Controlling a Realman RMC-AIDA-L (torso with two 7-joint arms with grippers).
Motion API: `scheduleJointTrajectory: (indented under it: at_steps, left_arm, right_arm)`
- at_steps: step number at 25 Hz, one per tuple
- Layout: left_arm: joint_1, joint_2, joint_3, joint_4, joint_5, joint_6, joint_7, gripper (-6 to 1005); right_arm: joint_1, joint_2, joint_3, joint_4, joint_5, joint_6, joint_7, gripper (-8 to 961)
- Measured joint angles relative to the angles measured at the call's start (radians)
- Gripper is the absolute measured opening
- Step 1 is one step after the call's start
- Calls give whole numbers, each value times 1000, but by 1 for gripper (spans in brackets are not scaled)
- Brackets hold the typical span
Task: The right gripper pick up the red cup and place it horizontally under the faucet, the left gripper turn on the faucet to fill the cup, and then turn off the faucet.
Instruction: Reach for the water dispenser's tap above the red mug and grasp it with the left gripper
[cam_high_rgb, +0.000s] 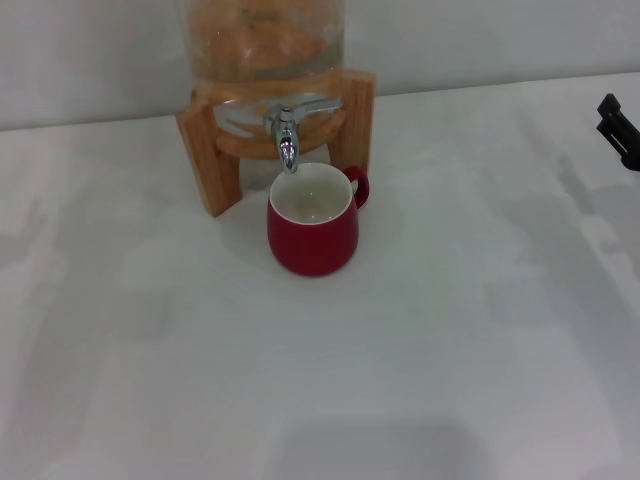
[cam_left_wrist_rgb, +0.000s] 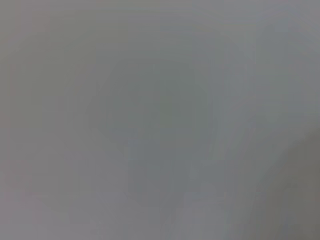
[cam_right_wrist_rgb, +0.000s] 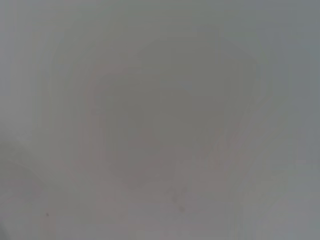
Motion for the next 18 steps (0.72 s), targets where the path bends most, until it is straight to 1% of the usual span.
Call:
scheduleJointTrajectory:
  at_steps: [3,6,9,11,12,13,15,16,18]
  left_arm:
    - [40,9,-1,127,113,99,-136,848]
    - [70,32,-2,232,257,160,-329,848]
    - [87,70,-10,331,499,200,-632,848]
    - [89,89,-33,376,675,197,-838,848]
    - [88,95,-55,400,780,183,-944,848]
    - [85,100,-83,422,889,161,-1049,848]
    - [71,99,-157,468,1108,88,-1233,848]
    - [61,95,-197,489,1206,44,-1307,848]
    - [43,82,-268,524,1354,-47,-1395,848]
  right_arm:
    - [1,0,0,-2,0,3,6,860]
    - [5,1,0,1,2,4,7,859]
    - [10,1,0,2,4,16,8,859]
    - [13,0,0,2,4,22,8,859]
    - [15,0,0,2,4,23,8,859]
    - [17,-1,0,2,4,23,8,859]
    - [20,-2,0,2,4,24,8,859]
    - [21,-2,0,2,4,24,8,858]
    - [25,-3,0,2,5,25,8,858]
